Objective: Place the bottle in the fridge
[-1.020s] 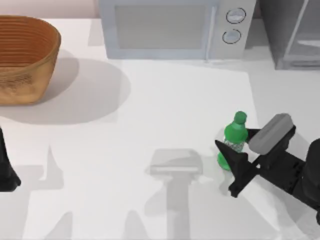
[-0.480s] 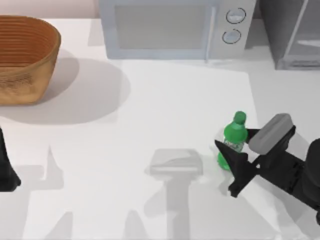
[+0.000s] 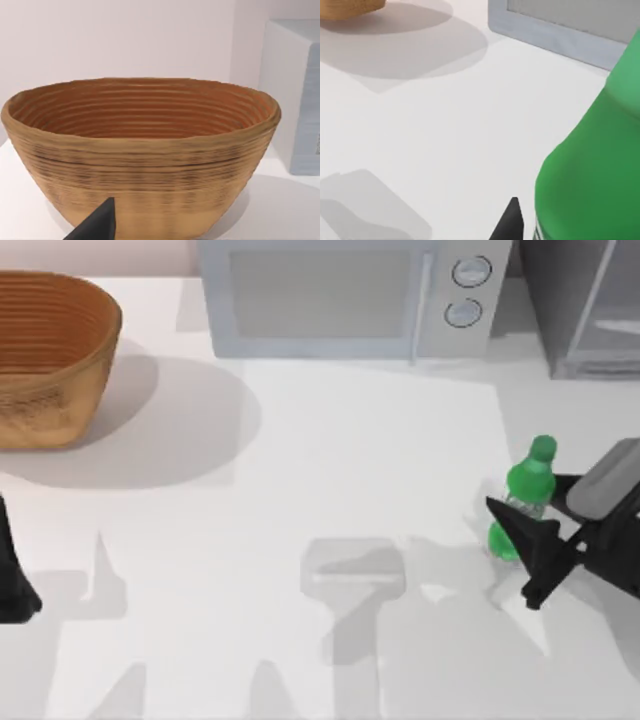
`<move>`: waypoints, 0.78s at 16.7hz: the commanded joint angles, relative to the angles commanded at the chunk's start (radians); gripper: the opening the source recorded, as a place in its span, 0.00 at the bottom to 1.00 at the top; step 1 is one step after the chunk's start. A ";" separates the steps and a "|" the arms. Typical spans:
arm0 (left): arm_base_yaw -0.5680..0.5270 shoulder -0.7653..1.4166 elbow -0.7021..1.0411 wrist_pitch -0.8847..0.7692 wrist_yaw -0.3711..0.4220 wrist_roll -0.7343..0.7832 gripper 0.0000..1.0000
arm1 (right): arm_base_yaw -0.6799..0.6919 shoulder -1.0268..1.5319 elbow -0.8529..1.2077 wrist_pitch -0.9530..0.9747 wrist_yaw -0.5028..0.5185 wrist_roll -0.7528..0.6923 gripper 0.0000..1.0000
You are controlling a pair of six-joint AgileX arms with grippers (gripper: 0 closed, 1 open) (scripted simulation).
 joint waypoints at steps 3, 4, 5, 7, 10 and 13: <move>0.000 0.000 0.000 0.000 0.000 0.000 1.00 | -0.148 -0.153 -0.021 -0.151 -0.154 -0.046 0.01; 0.000 0.000 0.000 0.000 0.000 0.000 1.00 | -0.185 -0.190 -0.026 -0.188 -0.191 -0.059 0.01; 0.000 0.000 0.000 0.000 0.000 0.000 1.00 | -0.211 -0.216 -0.029 -0.214 -0.217 -0.070 0.01; 0.000 0.000 0.000 0.000 0.000 0.000 1.00 | -0.232 -0.237 -0.032 -0.235 -0.238 -0.080 0.01; 0.000 0.000 0.000 0.000 0.000 0.000 1.00 | -0.228 -0.233 -0.028 -0.234 -0.236 -0.077 0.01; 0.000 0.000 0.000 0.000 0.000 0.000 1.00 | -0.225 -0.265 -0.031 -0.254 -0.223 -0.074 0.01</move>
